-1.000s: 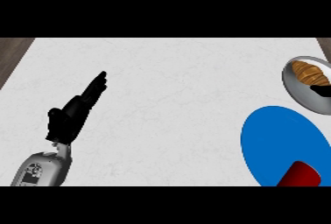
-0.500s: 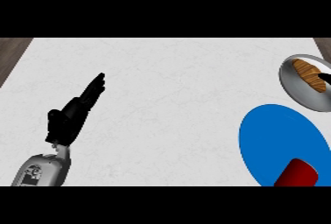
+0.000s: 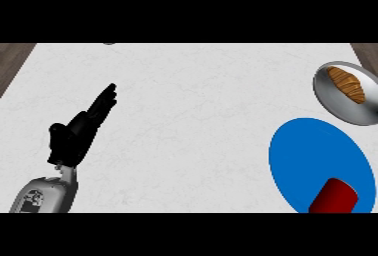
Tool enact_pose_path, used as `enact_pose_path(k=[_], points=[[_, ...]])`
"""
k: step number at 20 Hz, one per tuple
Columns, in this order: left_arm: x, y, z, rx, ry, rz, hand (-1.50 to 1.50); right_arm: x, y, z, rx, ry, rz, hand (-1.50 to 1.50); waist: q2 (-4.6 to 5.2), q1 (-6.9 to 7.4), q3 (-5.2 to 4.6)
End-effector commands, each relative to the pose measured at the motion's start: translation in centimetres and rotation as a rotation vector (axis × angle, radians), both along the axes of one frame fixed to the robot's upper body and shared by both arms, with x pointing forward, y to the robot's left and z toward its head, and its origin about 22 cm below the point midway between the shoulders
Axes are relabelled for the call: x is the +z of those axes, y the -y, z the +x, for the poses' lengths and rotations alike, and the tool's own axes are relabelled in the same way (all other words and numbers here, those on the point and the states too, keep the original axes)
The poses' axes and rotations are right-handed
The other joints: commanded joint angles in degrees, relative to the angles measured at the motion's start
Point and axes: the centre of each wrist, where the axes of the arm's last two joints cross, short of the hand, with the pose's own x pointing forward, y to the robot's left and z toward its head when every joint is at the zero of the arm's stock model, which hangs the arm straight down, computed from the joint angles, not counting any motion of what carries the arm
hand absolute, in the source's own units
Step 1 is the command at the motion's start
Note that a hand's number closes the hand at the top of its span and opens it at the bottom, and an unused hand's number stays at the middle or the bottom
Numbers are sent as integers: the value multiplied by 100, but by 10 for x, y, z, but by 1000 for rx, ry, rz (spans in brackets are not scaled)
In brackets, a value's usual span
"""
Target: Pick the croissant from the plate and place it in the pan
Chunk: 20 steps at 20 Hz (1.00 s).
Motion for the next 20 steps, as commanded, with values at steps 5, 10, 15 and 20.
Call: enact_pose_path(k=[5,10,15,20], points=[[-12,3,-5,-5,-8,4,0,-37,-6,-25,57,91,-24,-150,-53,-54,-22],[-12,-5,-3,20,-2,15,0,-39,15,-53,75,107,-11,-150,-70,-98,-26],[-9,0,-6,26,-9,4,0,-74,-13,-58,89,112,-9,-150,-93,-134,-33],[-2,-4,-1,16,-8,-6,0,-95,-24,-71,69,100,-31,-150,-94,-137,-32]])
